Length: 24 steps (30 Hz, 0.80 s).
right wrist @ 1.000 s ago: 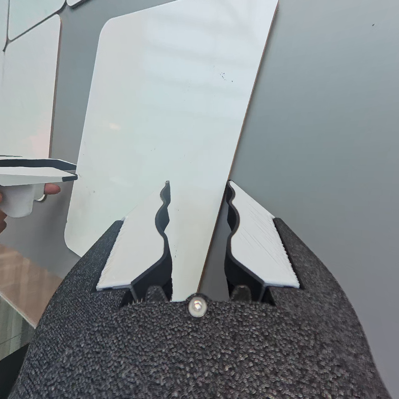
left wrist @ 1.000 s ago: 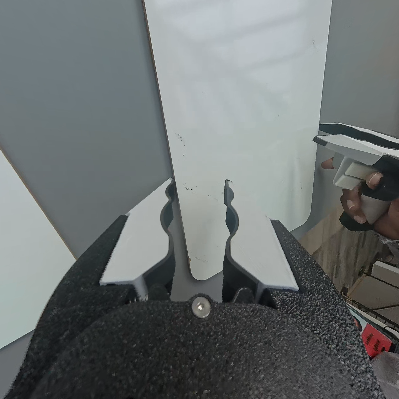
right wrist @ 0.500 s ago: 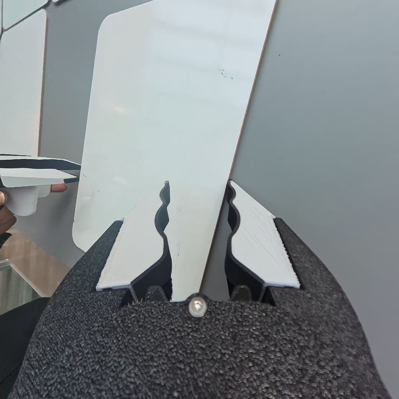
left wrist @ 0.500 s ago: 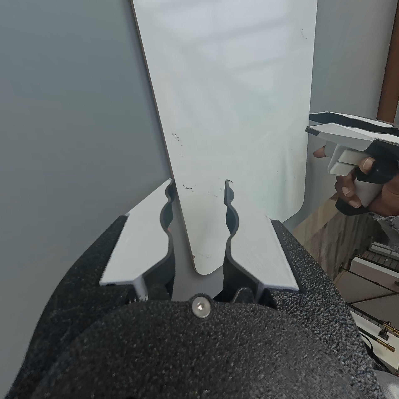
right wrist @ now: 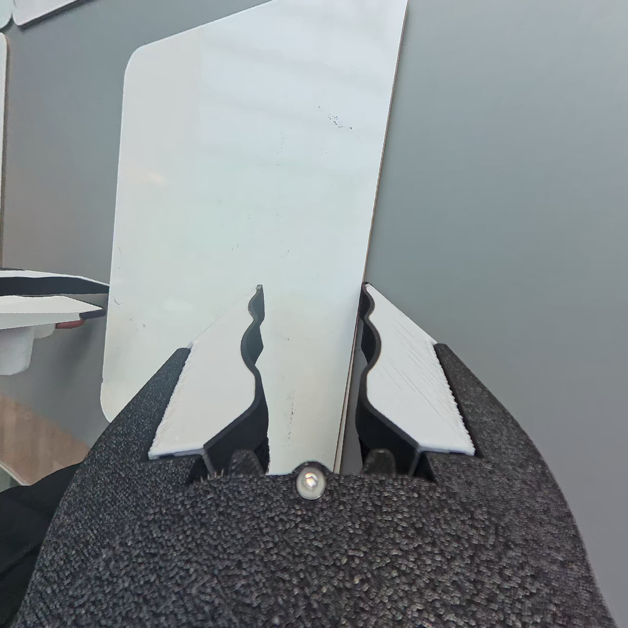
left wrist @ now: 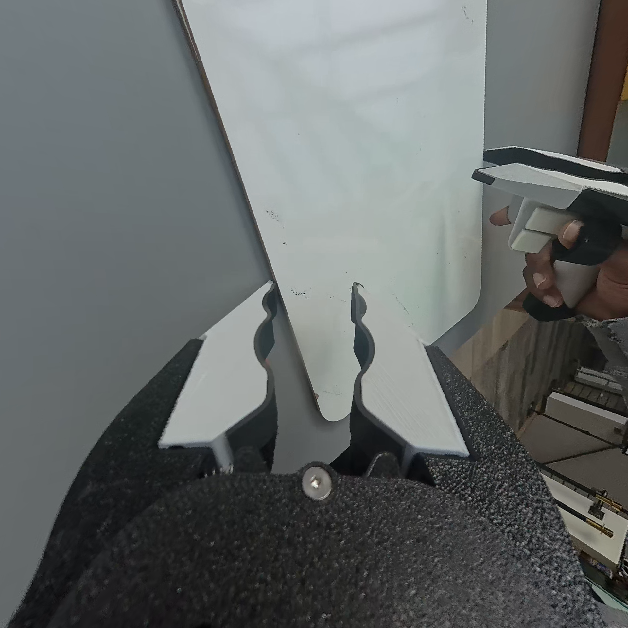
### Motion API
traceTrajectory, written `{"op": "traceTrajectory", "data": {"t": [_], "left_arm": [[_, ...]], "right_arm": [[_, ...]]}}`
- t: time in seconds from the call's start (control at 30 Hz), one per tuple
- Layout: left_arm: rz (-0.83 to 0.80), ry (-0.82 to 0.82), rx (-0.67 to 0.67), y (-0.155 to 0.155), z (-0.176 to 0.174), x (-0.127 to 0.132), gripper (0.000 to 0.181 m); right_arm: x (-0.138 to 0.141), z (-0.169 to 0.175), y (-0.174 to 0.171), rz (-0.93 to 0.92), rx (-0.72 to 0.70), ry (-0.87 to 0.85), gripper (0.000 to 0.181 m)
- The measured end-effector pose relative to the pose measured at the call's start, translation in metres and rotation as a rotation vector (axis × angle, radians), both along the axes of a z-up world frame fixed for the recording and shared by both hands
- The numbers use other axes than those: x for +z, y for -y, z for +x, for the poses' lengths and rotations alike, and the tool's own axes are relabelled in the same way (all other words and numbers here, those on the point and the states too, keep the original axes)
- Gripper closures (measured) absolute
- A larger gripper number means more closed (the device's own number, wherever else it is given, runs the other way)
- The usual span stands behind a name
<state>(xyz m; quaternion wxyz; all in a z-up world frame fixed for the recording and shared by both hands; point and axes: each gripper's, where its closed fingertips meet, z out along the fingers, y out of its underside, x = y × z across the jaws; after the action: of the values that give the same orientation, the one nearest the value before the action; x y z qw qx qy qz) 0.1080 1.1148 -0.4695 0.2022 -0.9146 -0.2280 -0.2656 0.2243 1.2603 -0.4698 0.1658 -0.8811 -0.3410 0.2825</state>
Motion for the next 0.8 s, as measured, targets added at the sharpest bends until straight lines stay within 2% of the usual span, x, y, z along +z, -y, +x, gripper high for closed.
{"op": "traceTrajectory", "data": {"t": [0.8], "left_arm": [[0.021,0.031,0.024,0.0099,-0.0002,0.0009,0.139]], "right_arm": [[-0.0007,-0.0096,0.0007,0.023,0.053,-0.002,0.128]]}}
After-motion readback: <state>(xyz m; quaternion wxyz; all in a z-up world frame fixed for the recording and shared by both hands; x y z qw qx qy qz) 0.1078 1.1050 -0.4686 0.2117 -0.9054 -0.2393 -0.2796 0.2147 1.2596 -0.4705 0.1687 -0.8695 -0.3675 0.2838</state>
